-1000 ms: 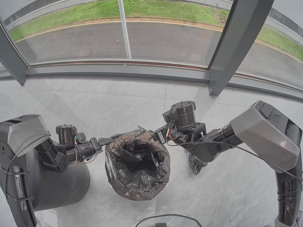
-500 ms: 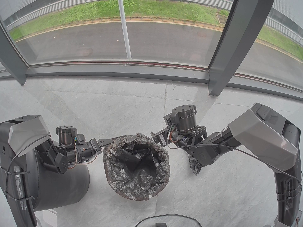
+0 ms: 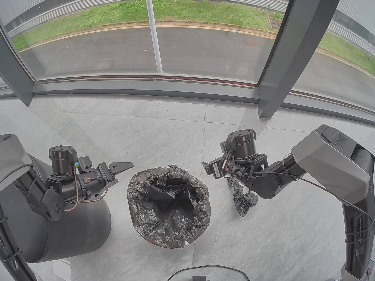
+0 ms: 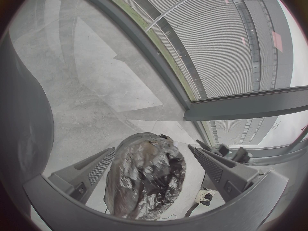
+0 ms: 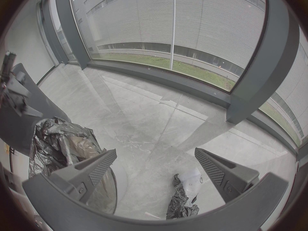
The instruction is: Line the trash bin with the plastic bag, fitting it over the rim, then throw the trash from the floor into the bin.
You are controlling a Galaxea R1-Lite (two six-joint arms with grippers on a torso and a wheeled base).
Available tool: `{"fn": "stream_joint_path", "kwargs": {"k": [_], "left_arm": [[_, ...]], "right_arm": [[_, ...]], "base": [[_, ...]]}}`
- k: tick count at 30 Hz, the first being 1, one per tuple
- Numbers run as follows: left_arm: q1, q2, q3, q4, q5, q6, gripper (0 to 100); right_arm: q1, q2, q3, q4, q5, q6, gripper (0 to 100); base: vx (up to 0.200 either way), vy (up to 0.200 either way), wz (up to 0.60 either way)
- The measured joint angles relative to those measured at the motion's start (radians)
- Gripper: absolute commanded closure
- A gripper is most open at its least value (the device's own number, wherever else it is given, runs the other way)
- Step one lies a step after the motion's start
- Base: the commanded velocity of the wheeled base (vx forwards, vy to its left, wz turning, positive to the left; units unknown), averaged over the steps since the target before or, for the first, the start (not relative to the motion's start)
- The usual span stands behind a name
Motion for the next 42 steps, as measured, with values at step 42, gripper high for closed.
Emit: {"fn": "stream_joint_path", "kwargs": {"k": [42], "left_arm": [[-0.023, -0.117, 0.111, -0.011, 0.059, 0.033, 0]], "right_arm": [[-0.198, 0.254, -0.559, 0.608, 0.020, 0.204, 0]], "base": [[0.000, 0.000, 0.00]]}}
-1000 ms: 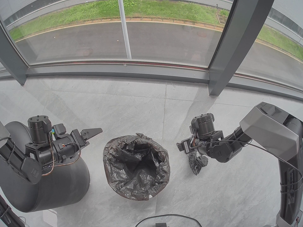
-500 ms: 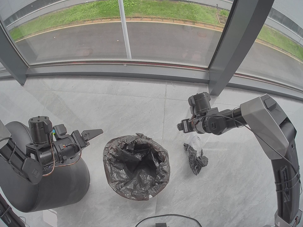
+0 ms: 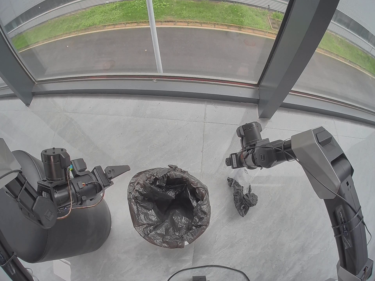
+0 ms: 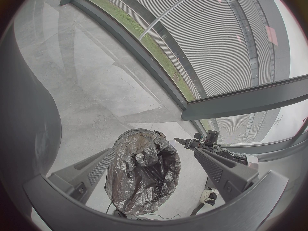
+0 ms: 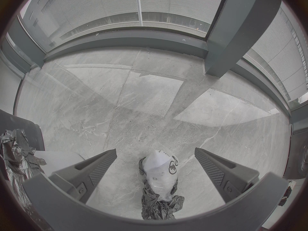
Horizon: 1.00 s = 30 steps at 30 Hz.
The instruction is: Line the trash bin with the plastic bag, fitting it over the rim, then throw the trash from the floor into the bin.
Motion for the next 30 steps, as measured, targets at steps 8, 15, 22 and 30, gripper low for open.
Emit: {"fn": "stream_joint_path", "kwargs": {"k": [8, 15, 22, 30], "left_arm": [[-0.002, 0.008, 0.002, 0.000, 0.000, -0.001, 0], [-0.003, 0.011, 0.001, 0.000, 0.000, -0.001, 0], [-0.002, 0.020, -0.001, 0.000, 0.001, -0.002, 0], [-0.001, 0.031, -0.004, 0.000, 0.001, -0.002, 0]], "right_arm": [[0.007, 0.019, -0.017, 0.001, 0.064, 0.068, 0], [0.005, 0.046, -0.027, 0.003, 0.068, 0.071, 0], [-0.001, 0.076, -0.058, 0.003, 0.067, 0.066, 0], [-0.014, 0.117, -0.105, 0.043, 0.066, 0.066, 0]], "base": [[0.000, 0.000, 0.00], [0.000, 0.000, 0.00], [0.000, 0.000, 0.00], [0.000, 0.000, 0.00]]}}
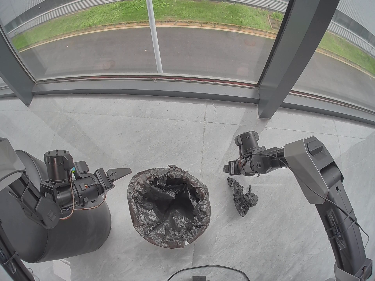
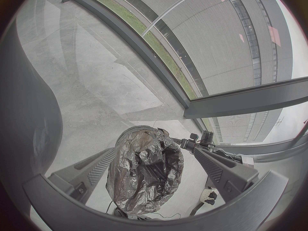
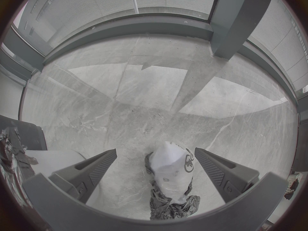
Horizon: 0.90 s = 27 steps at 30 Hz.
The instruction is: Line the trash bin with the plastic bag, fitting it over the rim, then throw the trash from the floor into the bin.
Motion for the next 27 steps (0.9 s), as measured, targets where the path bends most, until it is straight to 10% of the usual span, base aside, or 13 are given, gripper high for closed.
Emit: {"fn": "stream_joint_path", "kwargs": {"k": [18, 19, 27], "left_arm": [[0.000, 0.022, -0.003, -0.001, 0.000, 0.000, 0], [0.000, 0.023, -0.003, -0.003, 0.000, 0.000, 0], [0.000, 0.036, 0.008, -0.078, 0.000, -0.005, 0]], "right_arm": [[-0.006, 0.076, -0.010, 0.050, -0.005, 0.008, 0], [-0.006, 0.078, -0.010, 0.050, -0.005, 0.009, 100], [-0.005, 0.088, -0.010, 0.050, -0.010, 0.012, 100]], "base": [[0.000, 0.000, 0.00], [0.000, 0.000, 0.00], [0.000, 0.000, 0.00]]}}
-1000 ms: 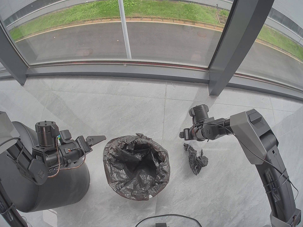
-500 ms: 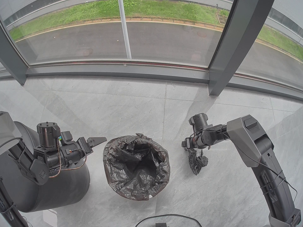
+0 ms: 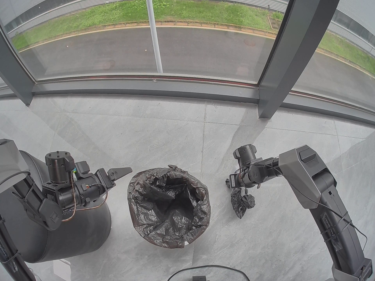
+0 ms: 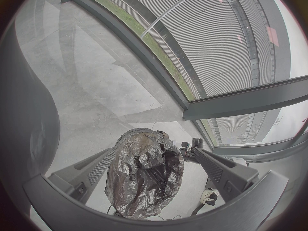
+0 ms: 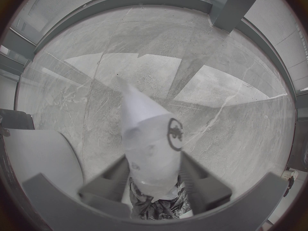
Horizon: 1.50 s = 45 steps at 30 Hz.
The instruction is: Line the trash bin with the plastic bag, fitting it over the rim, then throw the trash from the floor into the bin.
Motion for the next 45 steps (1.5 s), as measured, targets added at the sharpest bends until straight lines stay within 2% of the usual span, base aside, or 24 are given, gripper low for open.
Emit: {"fn": "stream_joint_path", "kwargs": {"k": [12, 24, 28, 32, 34, 36, 41, 45], "left_arm": [[-0.001, 0.011, 0.005, -0.008, 0.000, -0.001, 0], [-0.001, -0.010, 0.014, -0.010, 0.000, 0.000, 0], [-0.001, -0.028, 0.023, -0.013, 0.000, 0.003, 0], [-0.001, -0.050, 0.034, -0.014, 0.000, 0.005, 0], [-0.002, -0.060, 0.037, -0.014, 0.001, 0.006, 0], [-0.001, -0.070, 0.041, -0.014, 0.001, 0.007, 0], [-0.002, -0.080, 0.045, -0.015, 0.001, 0.008, 0], [-0.001, -0.087, 0.046, -0.015, 0.001, 0.008, 0]], "right_arm": [[0.013, -0.038, 0.001, 0.044, -0.015, 0.030, 100], [0.092, -0.388, 0.000, 0.246, -0.068, 0.050, 100], [0.162, -0.536, 0.000, 0.361, -0.048, 0.060, 100], [0.279, -0.660, 0.000, 0.474, -0.011, 0.084, 100], [0.339, -0.702, 0.000, 0.501, 0.027, 0.121, 100], [0.422, -0.742, 0.002, 0.516, 0.109, 0.191, 100], [0.526, -0.752, 0.015, 0.452, 0.155, 0.249, 100], [0.554, -0.694, 0.023, 0.361, 0.155, 0.268, 100]], "base": [[0.000, 0.000, 0.00], [0.000, 0.000, 0.00], [0.000, 0.000, 0.00], [0.000, 0.000, 0.00], [0.000, 0.000, 0.00], [0.000, 0.000, 0.00], [0.000, 0.000, 0.00], [0.000, 0.000, 0.00]]}}
